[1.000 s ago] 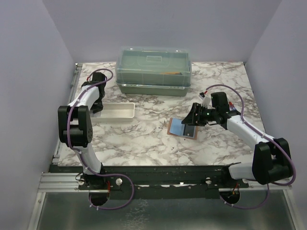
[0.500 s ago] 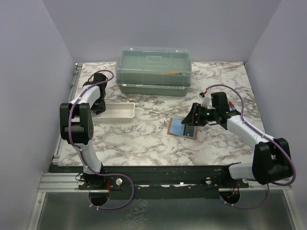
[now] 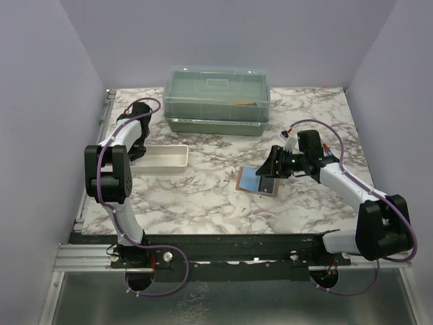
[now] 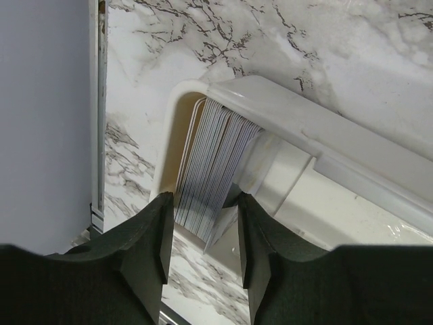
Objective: Put the credit cards into the card holder
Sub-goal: Pick up the credit card from the storage box.
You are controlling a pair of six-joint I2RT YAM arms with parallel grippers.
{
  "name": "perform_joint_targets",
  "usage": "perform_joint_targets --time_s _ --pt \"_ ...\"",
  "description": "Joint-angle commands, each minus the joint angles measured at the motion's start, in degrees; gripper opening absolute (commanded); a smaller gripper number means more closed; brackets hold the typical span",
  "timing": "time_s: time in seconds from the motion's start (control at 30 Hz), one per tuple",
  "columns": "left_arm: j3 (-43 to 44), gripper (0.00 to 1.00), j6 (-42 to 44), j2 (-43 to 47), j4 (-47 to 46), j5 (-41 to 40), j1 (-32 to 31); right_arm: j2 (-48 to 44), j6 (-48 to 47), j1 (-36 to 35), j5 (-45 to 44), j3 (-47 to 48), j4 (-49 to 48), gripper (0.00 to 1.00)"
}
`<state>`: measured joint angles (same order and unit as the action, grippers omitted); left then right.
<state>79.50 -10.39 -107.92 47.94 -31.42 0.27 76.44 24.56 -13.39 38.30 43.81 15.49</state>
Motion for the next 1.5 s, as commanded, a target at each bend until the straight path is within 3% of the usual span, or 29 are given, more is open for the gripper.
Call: perform_joint_targets --time_s 0.0,0.27,0.5,0.67,0.97,1.1,1.47 --pt "1.27 0.4 -0.2 0.3 0.75 -2.0 0.51 0.74 -0.2 0.14 1.34 0.21 -0.72 0.57" --pt "1.61 0.37 -0.18 1.2 1.08 -1.98 0.45 0.91 -0.21 0.16 1.4 0.22 -0.63 0.57" --pt "1.71 0.55 -0.19 0.71 1.13 -3.03 0.52 0.98 -0.17 0.12 1.51 0.14 -0.56 0.57" --pt "1.62 0.57 -0.37 0.76 1.19 -5.18 0.52 0.9 -0.19 0.12 1.63 0.1 -0.46 0.57" --pt "1.8 0.5 -0.66 1.53 1.19 -6.01 0.54 0.99 -0.17 0.16 2.1 -0.04 -0.64 0.57" --pt "1.63 0.34 -0.86 1.05 1.23 -5.34 0.6 0.81 -0.21 0.12 2.13 -0.07 -0.63 0.57" --pt "2.41 0.26 -1.11 2.48 2.88 -4.58 0.51 0.98 -0.21 0.12 2.17 0.08 -0.63 0.57"
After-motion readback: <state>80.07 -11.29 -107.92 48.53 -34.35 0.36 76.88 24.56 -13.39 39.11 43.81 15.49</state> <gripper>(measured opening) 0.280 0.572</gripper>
